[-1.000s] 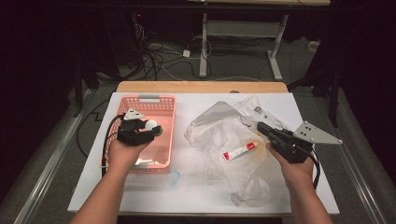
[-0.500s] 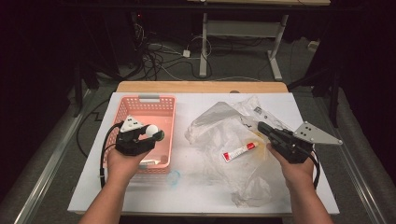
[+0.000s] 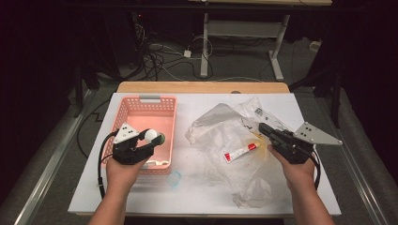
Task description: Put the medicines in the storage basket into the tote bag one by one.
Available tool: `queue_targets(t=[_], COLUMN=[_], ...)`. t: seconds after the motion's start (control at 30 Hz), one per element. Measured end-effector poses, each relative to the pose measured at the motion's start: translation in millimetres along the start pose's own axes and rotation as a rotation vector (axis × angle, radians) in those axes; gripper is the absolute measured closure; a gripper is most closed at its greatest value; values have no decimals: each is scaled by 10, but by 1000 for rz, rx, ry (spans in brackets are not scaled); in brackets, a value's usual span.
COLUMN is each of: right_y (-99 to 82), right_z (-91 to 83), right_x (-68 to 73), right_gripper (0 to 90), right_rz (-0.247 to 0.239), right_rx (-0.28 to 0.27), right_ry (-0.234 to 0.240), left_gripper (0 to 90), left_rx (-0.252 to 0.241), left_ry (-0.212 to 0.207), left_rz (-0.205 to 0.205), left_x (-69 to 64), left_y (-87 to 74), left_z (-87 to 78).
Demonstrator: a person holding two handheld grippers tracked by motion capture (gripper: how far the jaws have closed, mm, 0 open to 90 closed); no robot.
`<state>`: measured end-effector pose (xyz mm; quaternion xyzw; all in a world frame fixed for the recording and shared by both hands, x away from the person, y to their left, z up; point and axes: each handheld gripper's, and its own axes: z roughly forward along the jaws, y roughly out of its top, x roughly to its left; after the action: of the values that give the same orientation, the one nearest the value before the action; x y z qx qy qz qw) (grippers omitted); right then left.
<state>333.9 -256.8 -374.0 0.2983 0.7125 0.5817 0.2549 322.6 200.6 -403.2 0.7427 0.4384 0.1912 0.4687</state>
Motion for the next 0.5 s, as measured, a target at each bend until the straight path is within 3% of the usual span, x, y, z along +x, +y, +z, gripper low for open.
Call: queue_targets(t=[0.13,0.23,0.5], right_y=[-3,4,22], right_z=[5,5,-23], right_x=[-10,-1,12], right_gripper=[900,900,900], right_rz=[14,8,2], right_rx=[5,6,-6], right_ry=[23,21,22], left_gripper=[491,491,491], left_rx=[-10,-22,-16], left_ry=[3,-22,-78], left_rz=[12,1,37], left_x=[-34,-61,-267], left_y=[18,15,-9], left_z=[-34,-54,-47])
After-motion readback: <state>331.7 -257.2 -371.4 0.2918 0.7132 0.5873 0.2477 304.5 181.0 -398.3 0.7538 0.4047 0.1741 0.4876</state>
